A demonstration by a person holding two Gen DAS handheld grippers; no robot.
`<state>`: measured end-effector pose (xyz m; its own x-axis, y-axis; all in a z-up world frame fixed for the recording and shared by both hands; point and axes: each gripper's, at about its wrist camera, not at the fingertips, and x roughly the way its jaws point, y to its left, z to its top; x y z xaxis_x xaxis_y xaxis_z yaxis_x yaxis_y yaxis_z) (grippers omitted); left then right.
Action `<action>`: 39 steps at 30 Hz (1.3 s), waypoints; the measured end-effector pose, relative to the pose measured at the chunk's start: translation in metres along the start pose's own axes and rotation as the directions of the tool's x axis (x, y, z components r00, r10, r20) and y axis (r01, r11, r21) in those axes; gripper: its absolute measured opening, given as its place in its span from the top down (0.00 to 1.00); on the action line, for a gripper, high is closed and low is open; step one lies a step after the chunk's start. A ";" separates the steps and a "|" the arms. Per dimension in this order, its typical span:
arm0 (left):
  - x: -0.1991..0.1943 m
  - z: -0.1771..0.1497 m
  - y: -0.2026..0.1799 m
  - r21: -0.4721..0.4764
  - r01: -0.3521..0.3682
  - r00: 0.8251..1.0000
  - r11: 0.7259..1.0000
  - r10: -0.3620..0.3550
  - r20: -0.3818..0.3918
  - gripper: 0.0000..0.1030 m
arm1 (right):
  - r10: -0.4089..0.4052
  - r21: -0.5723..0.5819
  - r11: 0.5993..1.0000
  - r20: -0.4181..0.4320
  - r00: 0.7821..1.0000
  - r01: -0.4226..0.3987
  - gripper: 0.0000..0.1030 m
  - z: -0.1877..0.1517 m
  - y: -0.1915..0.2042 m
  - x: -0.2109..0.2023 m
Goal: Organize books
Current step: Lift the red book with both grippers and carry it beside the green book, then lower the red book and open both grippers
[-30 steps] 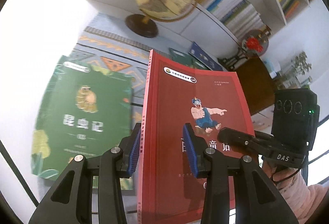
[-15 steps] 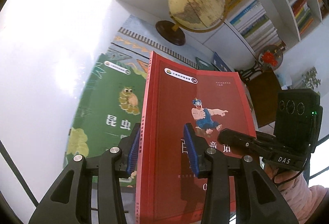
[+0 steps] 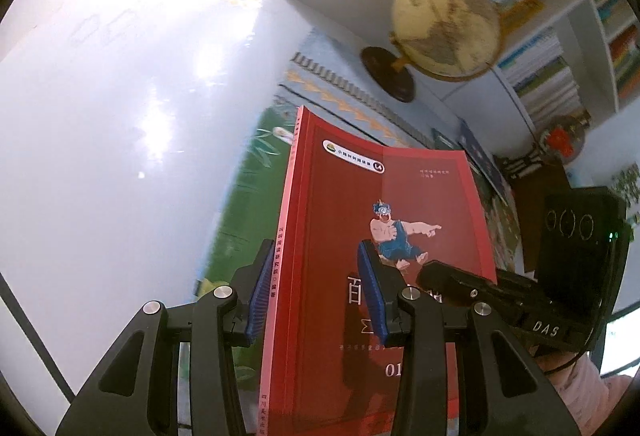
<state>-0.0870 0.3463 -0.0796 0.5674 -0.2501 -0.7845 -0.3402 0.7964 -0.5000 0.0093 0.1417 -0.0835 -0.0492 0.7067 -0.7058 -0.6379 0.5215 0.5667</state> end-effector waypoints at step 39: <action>-0.021 0.000 0.013 -0.035 -0.309 0.950 0.950 0.311 0.042 0.59 | -0.071 0.267 0.958 -0.125 0.990 0.103 0.45 -0.015 -0.042 0.006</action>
<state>-0.1037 0.3621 -0.0697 0.4649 0.0331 -0.8847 -0.5248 0.8151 -0.2453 0.0243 0.1169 -0.1183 -0.0990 0.6027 -0.7918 -0.4108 0.7000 0.5842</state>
